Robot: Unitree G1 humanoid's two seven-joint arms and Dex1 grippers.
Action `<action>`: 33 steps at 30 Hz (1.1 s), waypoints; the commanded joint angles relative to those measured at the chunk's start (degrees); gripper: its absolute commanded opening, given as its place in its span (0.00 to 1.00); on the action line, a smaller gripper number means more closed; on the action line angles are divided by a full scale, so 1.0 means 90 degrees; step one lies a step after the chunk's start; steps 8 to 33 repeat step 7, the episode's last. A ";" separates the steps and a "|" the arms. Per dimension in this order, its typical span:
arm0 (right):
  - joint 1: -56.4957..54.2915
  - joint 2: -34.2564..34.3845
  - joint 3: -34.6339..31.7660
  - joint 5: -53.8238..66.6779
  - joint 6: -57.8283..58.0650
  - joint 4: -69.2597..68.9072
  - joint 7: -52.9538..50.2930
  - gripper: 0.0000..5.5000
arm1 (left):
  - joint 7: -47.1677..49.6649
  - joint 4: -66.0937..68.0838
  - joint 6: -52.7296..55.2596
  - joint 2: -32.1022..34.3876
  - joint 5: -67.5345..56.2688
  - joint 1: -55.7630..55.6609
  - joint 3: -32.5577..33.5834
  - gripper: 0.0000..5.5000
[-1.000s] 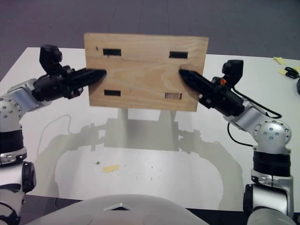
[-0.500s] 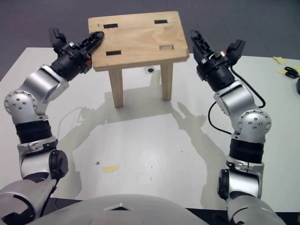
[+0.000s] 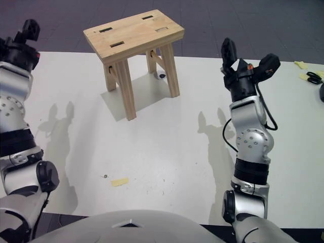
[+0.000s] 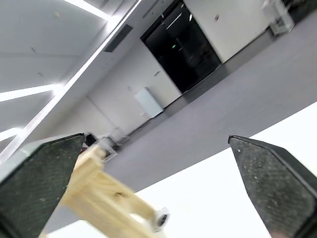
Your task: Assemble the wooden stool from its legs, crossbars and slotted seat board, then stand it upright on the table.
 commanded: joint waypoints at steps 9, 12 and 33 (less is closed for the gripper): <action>0.0983 0.0433 0.0691 -0.4330 -0.2416 0.0941 -0.0341 0.98 | -0.1789 0.0655 -0.2133 -0.0561 0.2652 0.0041 -0.1524 0.98; 0.0983 0.0433 0.0691 -0.4330 -0.2416 0.0941 -0.0341 0.98 | -0.1789 0.0655 -0.2133 -0.0561 0.2652 0.0041 -0.1524 0.98; 0.0983 0.0433 0.0691 -0.4330 -0.2416 0.0941 -0.0341 0.98 | -0.1789 0.0655 -0.2133 -0.0561 0.2652 0.0041 -0.1524 0.98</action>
